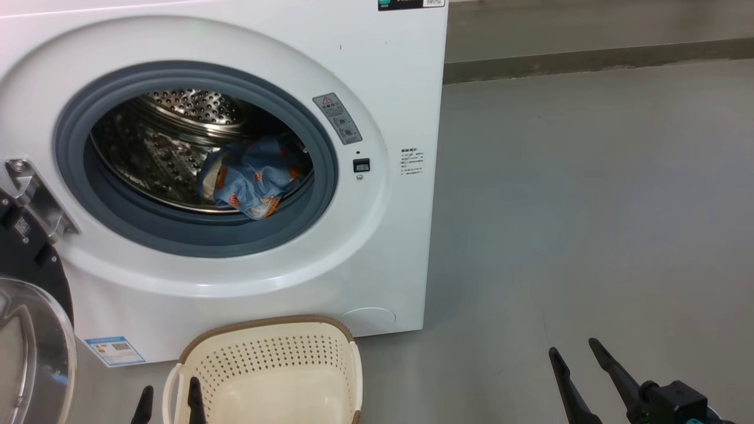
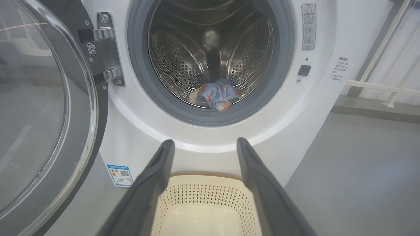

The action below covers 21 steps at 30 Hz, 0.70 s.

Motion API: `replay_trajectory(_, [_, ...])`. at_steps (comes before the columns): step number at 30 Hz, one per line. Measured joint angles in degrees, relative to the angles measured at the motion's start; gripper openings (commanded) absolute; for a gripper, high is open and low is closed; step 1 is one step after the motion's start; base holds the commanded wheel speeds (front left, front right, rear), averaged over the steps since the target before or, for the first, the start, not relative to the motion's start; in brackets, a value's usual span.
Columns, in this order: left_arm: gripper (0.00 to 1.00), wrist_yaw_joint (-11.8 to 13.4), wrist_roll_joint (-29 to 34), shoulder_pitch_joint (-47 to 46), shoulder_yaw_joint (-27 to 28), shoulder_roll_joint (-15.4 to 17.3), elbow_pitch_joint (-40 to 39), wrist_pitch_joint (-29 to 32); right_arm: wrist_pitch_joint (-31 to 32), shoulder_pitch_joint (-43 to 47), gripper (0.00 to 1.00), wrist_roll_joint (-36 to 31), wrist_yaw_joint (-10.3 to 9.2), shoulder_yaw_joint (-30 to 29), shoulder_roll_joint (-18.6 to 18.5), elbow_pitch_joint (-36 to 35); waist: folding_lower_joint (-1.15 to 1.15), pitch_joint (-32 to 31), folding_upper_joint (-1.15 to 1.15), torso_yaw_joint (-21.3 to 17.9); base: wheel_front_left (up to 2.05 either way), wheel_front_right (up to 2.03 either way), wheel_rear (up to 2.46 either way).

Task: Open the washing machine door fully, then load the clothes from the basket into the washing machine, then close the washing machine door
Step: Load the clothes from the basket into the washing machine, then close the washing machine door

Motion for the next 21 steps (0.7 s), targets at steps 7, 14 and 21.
replay_trajectory(7, [1.00,0.5,-0.1,1.0,-0.3,0.1,-0.7,0.0,0.0,1.1,1.00,0.0,0.00,-0.1,0.1,0.5,0.00,-0.1,0.00,-0.4,0.00,0.00,0.00])
replay_trajectory(14, [1.00,0.6,-0.1,1.0,-0.8,0.1,-1.4,0.0,0.0,1.1,1.00,0.0,0.00,-0.2,0.1,0.5,0.00,0.0,0.00,-0.6,0.00,0.00,0.00])
replay_trajectory(21, [1.00,0.6,-0.6,1.0,-1.0,0.1,-1.4,0.0,0.0,1.1,1.00,0.0,0.00,-0.3,0.1,0.5,0.00,0.0,0.00,-0.6,0.00,0.00,0.00])
